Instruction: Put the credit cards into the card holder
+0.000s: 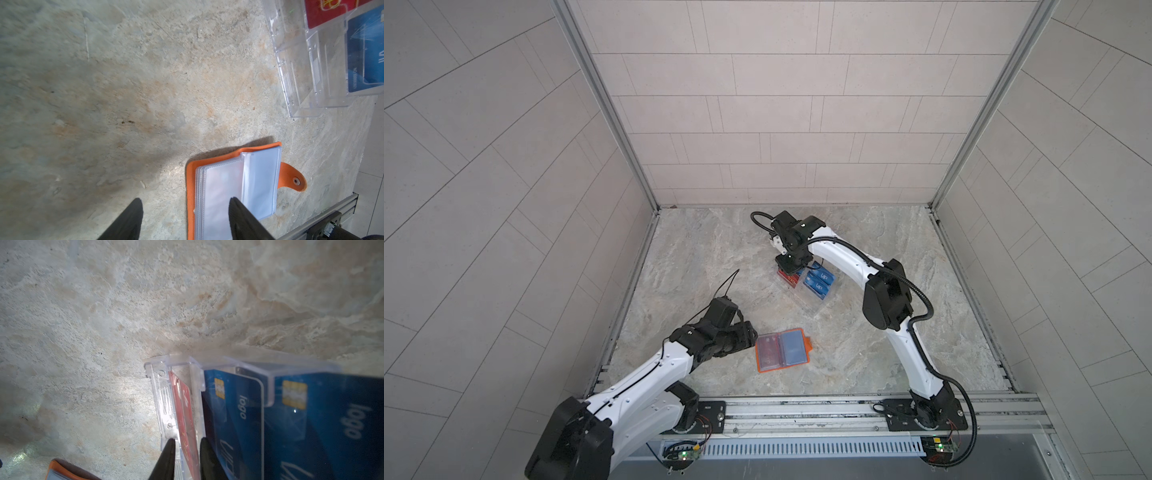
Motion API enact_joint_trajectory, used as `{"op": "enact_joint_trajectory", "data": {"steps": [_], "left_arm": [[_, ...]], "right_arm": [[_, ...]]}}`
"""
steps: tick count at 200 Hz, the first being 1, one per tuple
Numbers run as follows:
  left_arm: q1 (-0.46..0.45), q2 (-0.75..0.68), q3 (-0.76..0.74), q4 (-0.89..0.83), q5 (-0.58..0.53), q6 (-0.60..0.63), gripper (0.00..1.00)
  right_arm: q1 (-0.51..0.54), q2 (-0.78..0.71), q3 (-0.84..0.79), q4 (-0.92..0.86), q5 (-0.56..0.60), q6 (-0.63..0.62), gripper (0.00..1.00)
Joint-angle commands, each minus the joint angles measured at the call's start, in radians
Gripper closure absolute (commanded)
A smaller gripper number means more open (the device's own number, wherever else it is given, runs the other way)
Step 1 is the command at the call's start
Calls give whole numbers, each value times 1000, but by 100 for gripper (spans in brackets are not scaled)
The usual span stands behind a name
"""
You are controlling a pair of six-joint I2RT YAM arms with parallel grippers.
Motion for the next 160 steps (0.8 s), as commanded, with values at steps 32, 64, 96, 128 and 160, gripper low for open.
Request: {"op": "enact_joint_trajectory", "data": {"steps": [32,64,96,128,160], "left_arm": [[5,5,-23,14,-8,-5,30],[5,7,-24,13,-7,-4,30],[6,5,-24,13,-4,-3,30],[5,4,-25,12,-2,-5,30],[5,4,-31,32,-12,-28,30]], "right_arm": [[18,2,15,-21,8,-34,86],[19,6,15,-21,6,-38,87],[18,11,16,-21,12,-47,89],[18,-2,32,-29,1,-54,96],[17,-33,69,-55,-5,-67,100]]}}
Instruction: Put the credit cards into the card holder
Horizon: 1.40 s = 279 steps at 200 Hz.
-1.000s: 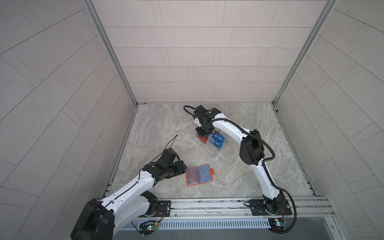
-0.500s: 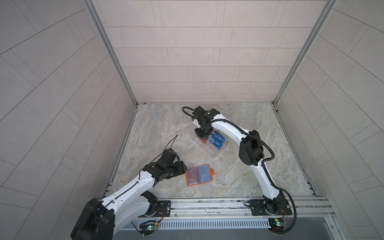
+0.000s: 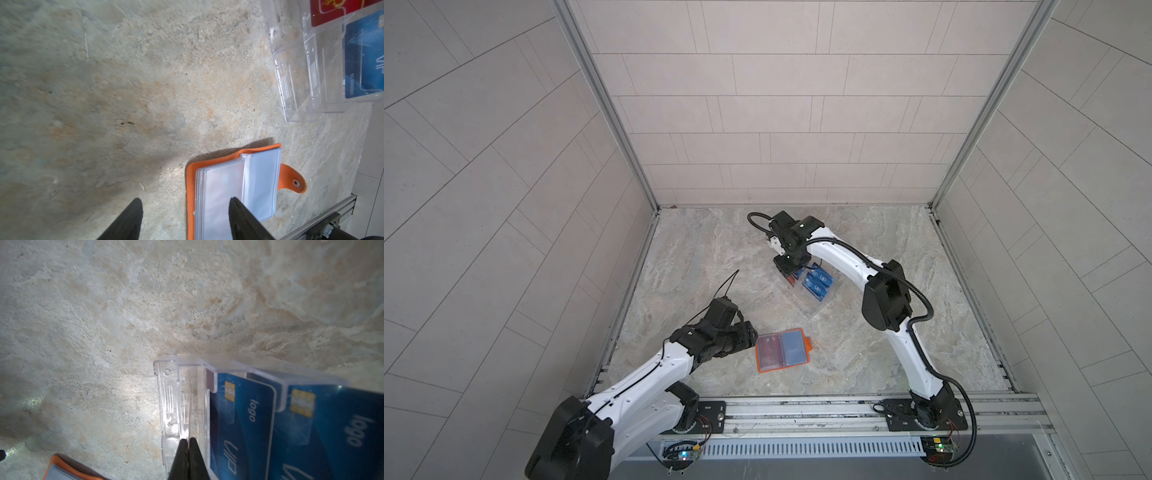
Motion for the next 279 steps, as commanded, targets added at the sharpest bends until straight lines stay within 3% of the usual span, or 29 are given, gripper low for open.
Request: {"op": "enact_joint_trajectory", "data": {"steps": [1,55,85,127,183,226,279], "left_arm": [[5,3,-17,10,-13,-17,30],[5,2,35,-25,-26,-13,31],[5,-24,62,-71,-57,-7,31],[6,-54,111,-157,-101,6,32],[5,-99,115,-180,-120,-6,32],[-7,-74,91,-112,-27,-11,32],[-158,63,106,31,40,-17,33]], "right_arm": [[5,-35,39,-43,-4,-32,100],[3,-119,31,-74,-36,-36,100],[-8,-207,-37,-32,-122,1,100],[-11,-407,-345,212,-336,133,100],[-3,-634,-839,583,-516,382,100],[27,-712,-1090,766,-567,536,100],[79,-777,-1281,894,-499,622,100]]}}
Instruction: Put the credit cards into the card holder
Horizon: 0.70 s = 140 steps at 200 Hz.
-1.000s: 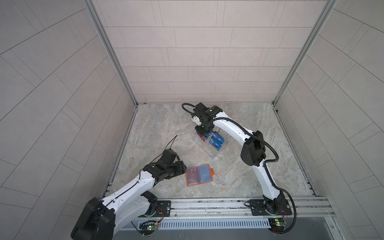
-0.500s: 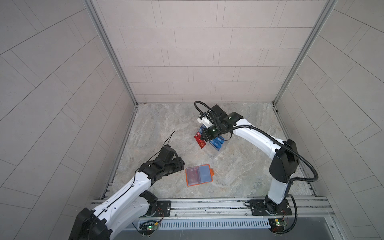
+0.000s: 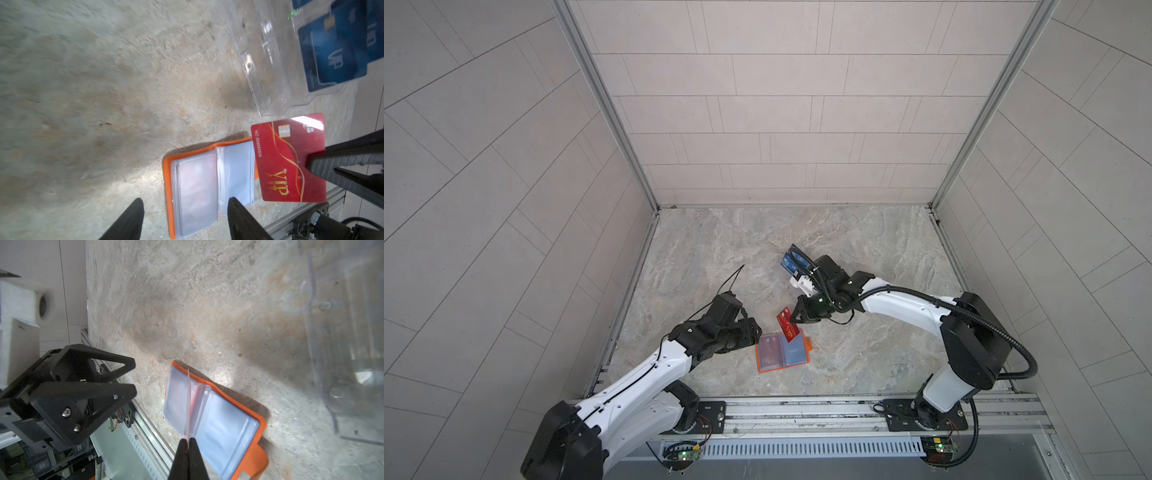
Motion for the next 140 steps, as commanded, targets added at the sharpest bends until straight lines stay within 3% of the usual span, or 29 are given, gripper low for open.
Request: {"op": "enact_joint_trajectory", "data": {"steps": [1,70,107,140], "left_arm": [[-52,59,8,96,44,-10,33],[-61,130,-64,237,86,-34,42],[-61,159,-85,316,141,-45,42],[-60,200,-87,297,110,-25,41]], "right_arm": [[14,-47,-70,136,22,86,100],[25,8,-150,198,-19,124,100],[40,46,-169,237,-66,134,100],[45,41,-191,240,-62,135,100]]}}
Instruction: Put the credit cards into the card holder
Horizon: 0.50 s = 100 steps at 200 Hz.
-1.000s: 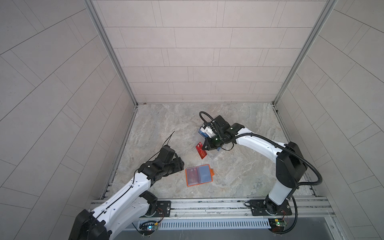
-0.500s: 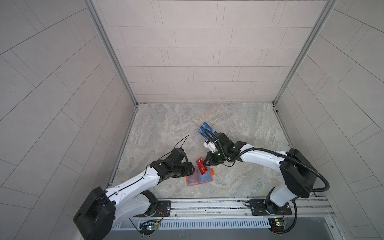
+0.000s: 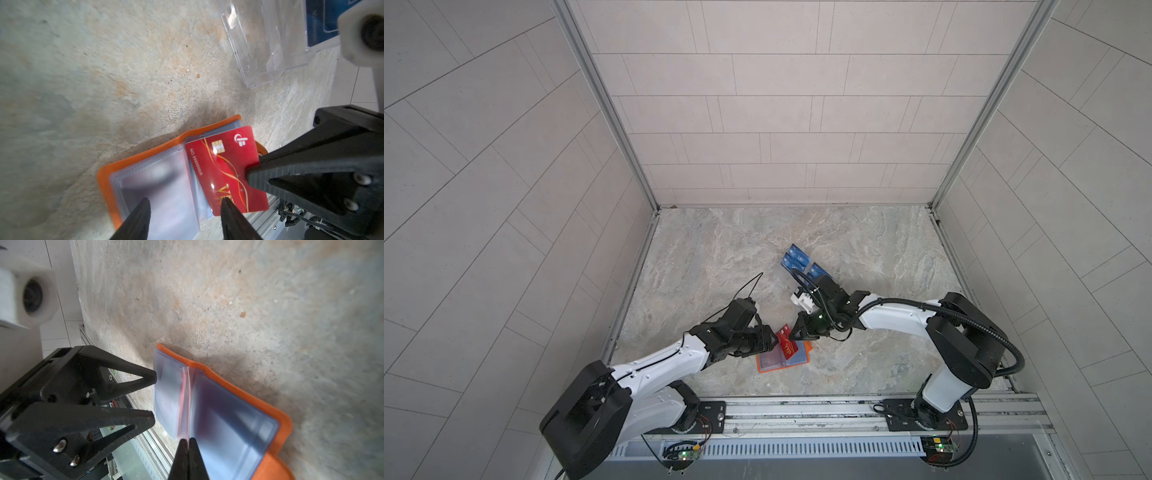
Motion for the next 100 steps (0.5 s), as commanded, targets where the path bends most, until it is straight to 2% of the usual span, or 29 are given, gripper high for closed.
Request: {"op": "enact_joint_trajectory", "data": {"steps": [1,100], "left_arm": [[-2,25,-13,13,-10,16,41],[-1,14,-27,-49,-53,21,40]], "right_arm": [[7,1,-15,20,-11,14,100],[18,-38,-60,42,-22,42,100]]}}
